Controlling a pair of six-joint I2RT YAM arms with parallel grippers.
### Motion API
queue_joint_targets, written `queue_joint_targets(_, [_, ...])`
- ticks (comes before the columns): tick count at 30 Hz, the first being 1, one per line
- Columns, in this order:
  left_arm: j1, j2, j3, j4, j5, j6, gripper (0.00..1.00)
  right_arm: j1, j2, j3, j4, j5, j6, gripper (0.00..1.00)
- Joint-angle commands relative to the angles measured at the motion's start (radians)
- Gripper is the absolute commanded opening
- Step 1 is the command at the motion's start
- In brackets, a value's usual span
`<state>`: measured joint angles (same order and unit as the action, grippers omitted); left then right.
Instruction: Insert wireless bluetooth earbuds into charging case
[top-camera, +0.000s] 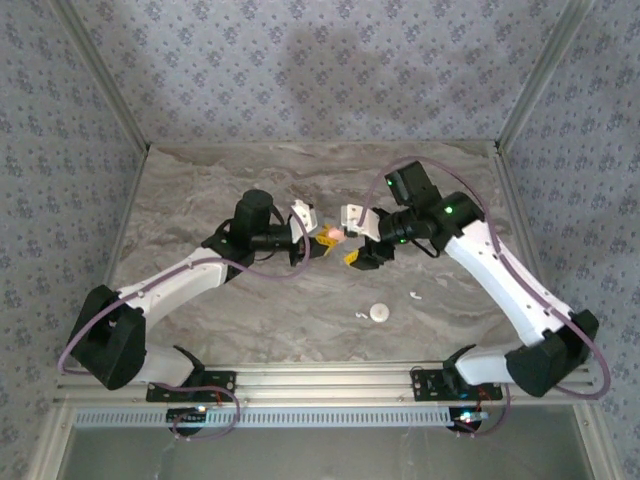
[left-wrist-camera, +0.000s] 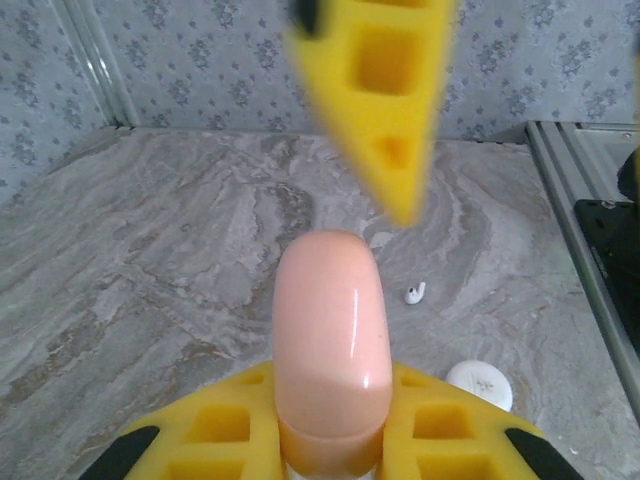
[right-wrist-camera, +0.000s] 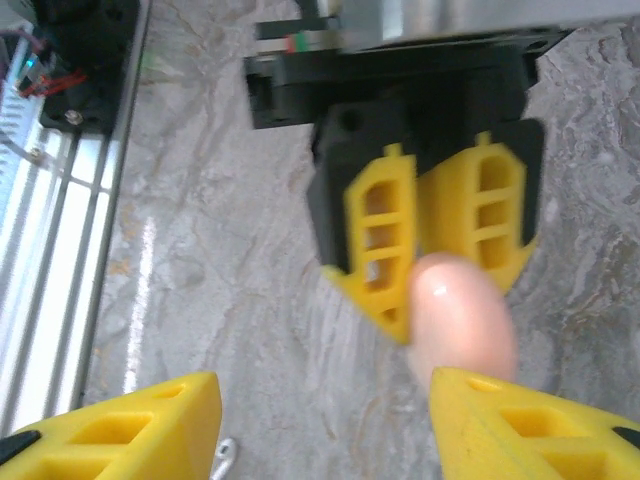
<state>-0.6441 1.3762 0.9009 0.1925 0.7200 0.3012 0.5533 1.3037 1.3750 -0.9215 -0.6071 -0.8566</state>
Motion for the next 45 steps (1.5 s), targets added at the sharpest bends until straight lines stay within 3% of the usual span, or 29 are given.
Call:
queue_joint_targets(1, [0.006,-0.007,0.02,0.056,-0.001,-0.031,0.17,-0.027,-0.069,-0.071,0.044,-0.045,0.079,0.58])
queue_joint_targets(8, [0.023,0.059,0.083,-0.01,-0.005,-0.157,0.17,-0.123,-0.199,-0.296,0.393,-0.058,0.378,0.57])
queue_joint_targets(12, [0.027,0.14,0.185,-0.145,-0.017,-0.268,0.18,-0.187,-0.208,-0.382,0.558,0.045,0.698,0.59])
queue_joint_targets(17, [0.026,0.295,0.359,-0.326,-0.013,-0.442,0.16,-0.289,-0.149,-0.376,0.51,0.178,1.028,0.59])
queue_joint_targets(21, [0.023,0.454,0.53,-0.464,-0.016,-0.603,0.13,-0.381,-0.096,-0.393,0.469,0.16,1.204,0.57])
queue_joint_targets(32, [-0.021,0.834,0.946,-0.66,0.026,-0.895,0.13,-0.446,-0.098,-0.45,0.382,0.207,1.267,0.56])
queue_joint_targets(45, [-0.051,1.113,1.272,-0.852,-0.002,-1.004,0.14,-0.455,-0.081,-0.461,0.333,0.171,1.271,0.56])
